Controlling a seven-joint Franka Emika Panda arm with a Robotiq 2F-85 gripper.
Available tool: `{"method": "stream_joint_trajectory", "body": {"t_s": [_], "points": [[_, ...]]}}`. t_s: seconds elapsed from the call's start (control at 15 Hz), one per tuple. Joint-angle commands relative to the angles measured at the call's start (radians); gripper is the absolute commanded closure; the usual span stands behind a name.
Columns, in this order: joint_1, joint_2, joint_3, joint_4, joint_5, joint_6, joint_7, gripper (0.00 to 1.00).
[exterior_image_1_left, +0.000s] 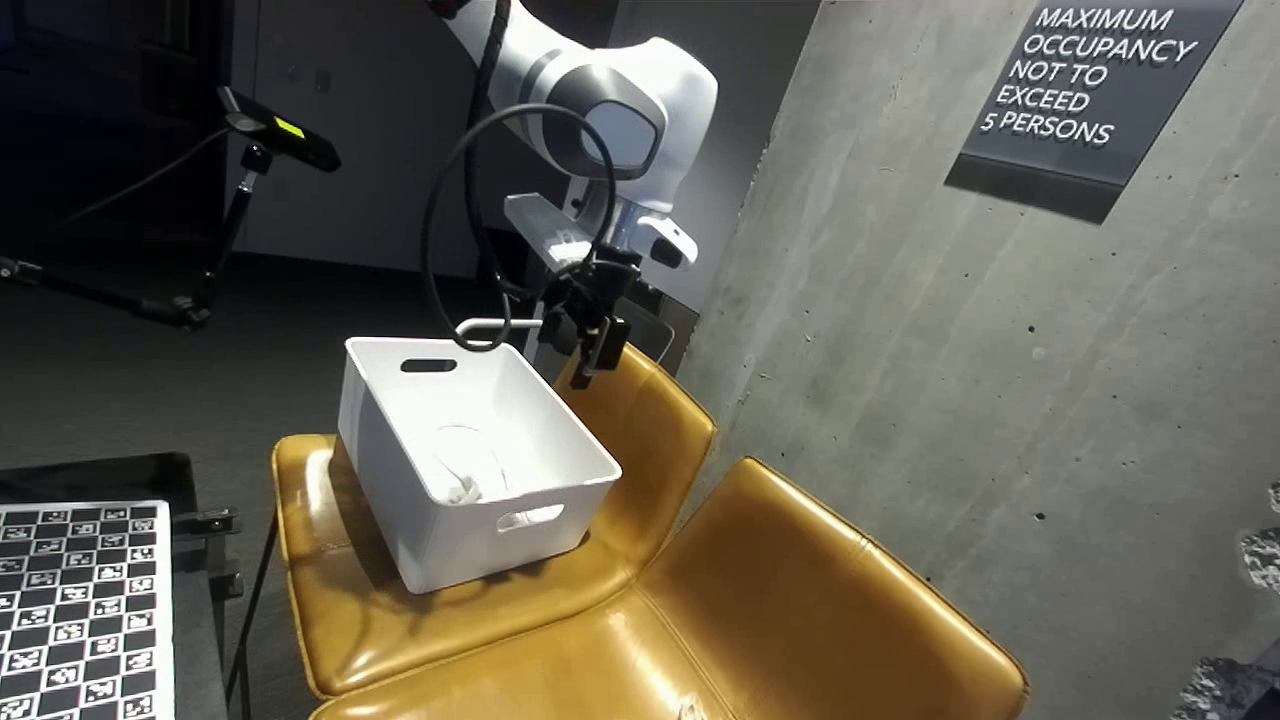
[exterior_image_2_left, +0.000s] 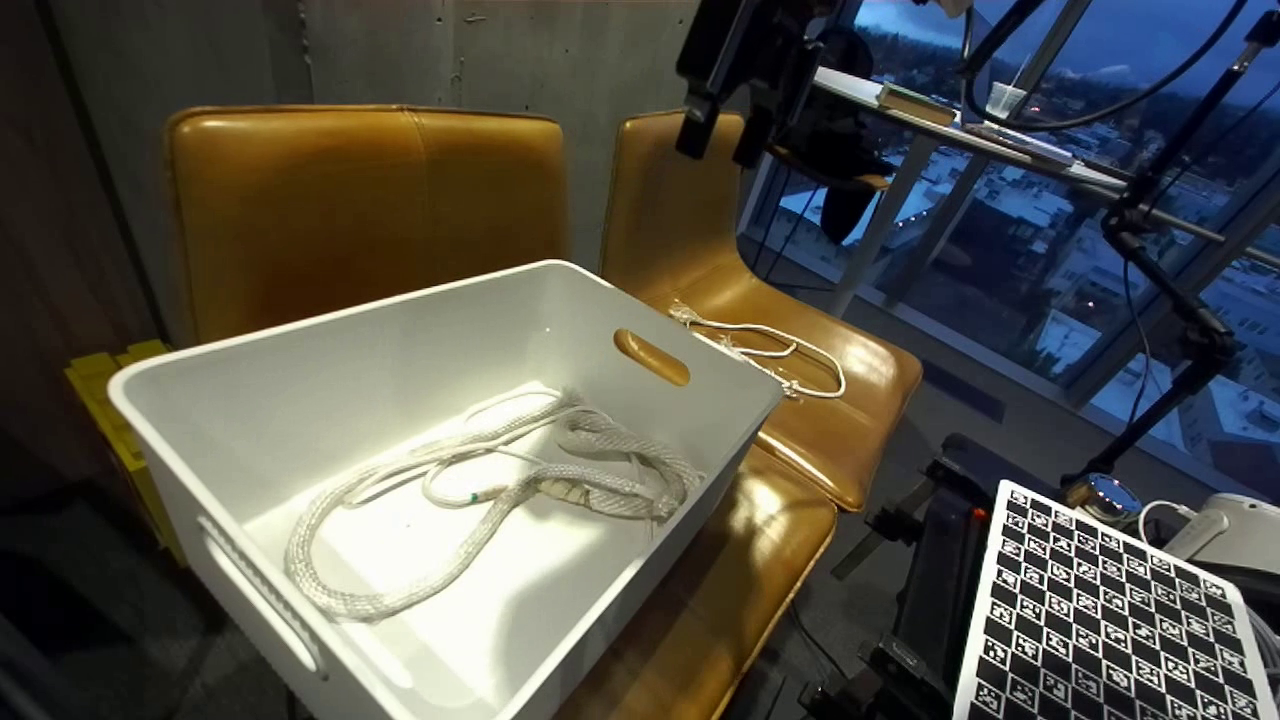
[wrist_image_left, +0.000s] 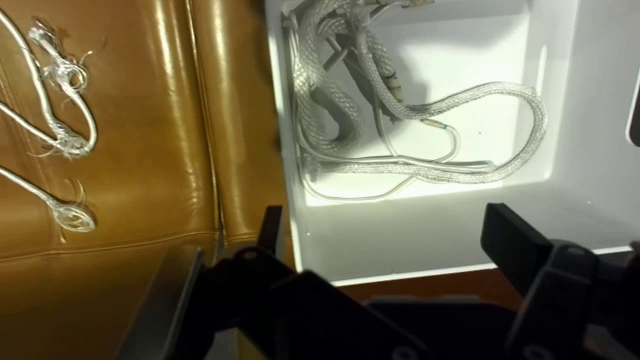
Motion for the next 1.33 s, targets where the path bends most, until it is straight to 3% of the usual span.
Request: {"method": "stream_joint_trajectory", "body": {"t_s": [0.0, 0.47, 1.27], "points": [[-0.049, -0.013, -0.028, -0.004, 0.056, -0.052, -0.044, 0.0], [-0.1, -0.022, -0.074, -0.084, 0.048, -0.028, -0.082, 0.0], [-0.112, 0.033, -0.112, -0.183, 0.014, 0.102, -0.092, 0.0]]}}
